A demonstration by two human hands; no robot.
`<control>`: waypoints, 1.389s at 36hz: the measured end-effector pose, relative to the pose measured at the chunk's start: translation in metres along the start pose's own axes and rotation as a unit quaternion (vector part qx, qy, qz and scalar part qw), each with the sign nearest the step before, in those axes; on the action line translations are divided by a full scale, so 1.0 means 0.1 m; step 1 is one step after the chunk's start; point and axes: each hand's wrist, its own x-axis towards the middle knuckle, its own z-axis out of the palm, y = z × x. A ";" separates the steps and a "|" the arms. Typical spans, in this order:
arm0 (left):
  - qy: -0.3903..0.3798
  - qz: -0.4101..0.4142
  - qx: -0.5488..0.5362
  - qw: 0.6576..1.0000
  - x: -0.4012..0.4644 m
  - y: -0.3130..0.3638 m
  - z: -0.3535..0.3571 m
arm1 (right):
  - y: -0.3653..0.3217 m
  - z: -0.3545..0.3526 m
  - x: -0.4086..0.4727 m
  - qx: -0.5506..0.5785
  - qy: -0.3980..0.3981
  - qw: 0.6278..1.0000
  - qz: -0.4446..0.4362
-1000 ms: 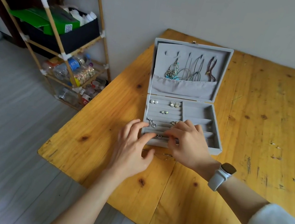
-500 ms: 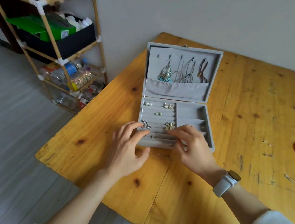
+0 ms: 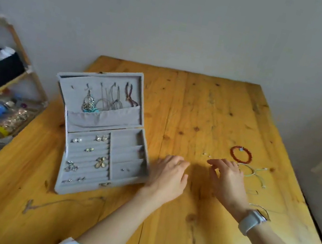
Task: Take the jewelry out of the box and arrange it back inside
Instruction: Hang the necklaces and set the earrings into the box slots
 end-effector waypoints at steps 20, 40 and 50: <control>0.019 -0.019 -0.067 0.997 0.44 0.30 0.31 | 0.31 -0.06 0.06 0.141 0.037 0.988 0.041; 0.176 -0.107 -0.199 0.958 -0.30 -0.15 -0.07 | -0.34 -0.05 -0.20 0.273 -0.009 0.962 -0.002; 0.210 -0.244 -0.292 0.901 -1.10 -1.04 -0.63 | -1.30 0.35 -0.23 0.297 -0.075 0.946 -0.108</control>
